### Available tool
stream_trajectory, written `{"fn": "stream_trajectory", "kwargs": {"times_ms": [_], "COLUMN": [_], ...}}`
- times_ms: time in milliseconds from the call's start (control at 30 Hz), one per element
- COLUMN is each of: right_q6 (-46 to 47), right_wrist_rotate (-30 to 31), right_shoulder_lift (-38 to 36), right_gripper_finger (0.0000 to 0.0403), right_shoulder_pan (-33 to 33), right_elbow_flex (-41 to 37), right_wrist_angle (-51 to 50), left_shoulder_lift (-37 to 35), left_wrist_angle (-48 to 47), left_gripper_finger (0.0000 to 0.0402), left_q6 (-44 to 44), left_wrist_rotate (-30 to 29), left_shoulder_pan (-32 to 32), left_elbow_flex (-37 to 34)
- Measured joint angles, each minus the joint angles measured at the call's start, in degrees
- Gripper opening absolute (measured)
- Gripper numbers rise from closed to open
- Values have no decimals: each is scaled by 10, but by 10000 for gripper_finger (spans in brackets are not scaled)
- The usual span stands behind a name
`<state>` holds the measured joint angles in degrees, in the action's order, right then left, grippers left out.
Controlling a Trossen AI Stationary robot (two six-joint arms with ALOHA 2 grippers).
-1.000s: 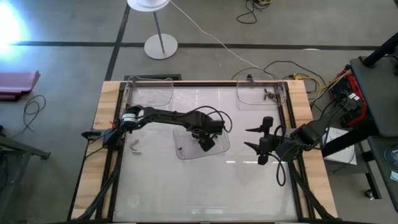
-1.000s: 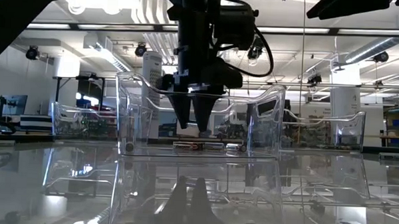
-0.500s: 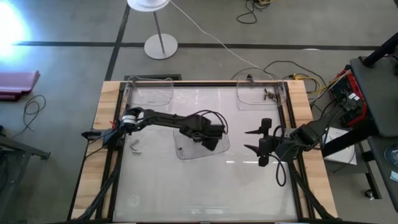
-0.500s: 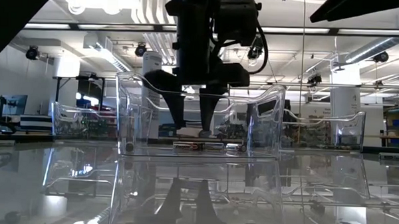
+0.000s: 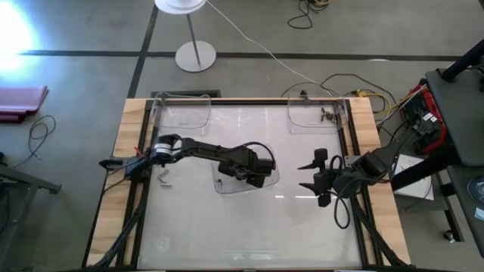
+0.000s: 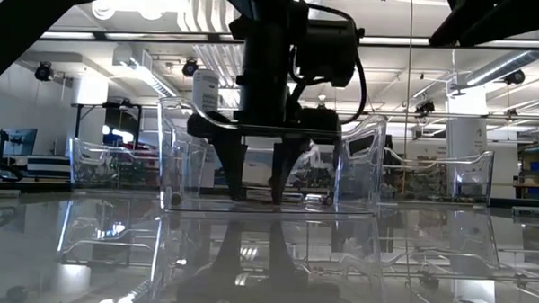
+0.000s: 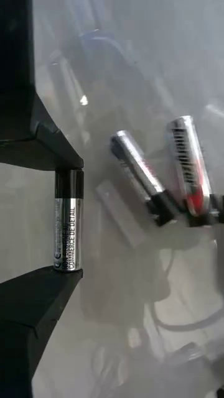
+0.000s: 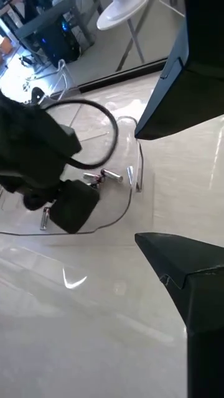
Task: Sort batteries
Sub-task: Put the silver battery into the middle transparent bin, then put the white battery into the top left transparent bin
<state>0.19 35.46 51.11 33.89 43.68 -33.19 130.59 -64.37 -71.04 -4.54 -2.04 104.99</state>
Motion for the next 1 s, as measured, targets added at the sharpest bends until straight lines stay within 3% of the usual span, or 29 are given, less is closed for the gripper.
{"fn": "stream_trajectory", "kwargs": {"times_ms": [433,600,767,1000], "right_q6": [8,11,13,7], "right_wrist_rotate": [-1,0,3,5], "right_shoulder_lift": [0,-1,-1,-2], "right_gripper_finger": [263,275,283,295], "right_shoulder_pan": [0,0,0,0], "right_elbow_flex": [-17,-17,-17,5], "right_wrist_angle": [-5,-4,-3,-4], "left_shoulder_lift": [18,18,19,18], "left_wrist_angle": [4,-8,-81,-252], "left_gripper_finger": [250,274,279,274], "left_q6": [37,77,140,254], "left_wrist_rotate": [-8,-42,-75,-179], "left_shoulder_pan": [-1,-2,-10,-68], "left_elbow_flex": [21,42,113,255]}}
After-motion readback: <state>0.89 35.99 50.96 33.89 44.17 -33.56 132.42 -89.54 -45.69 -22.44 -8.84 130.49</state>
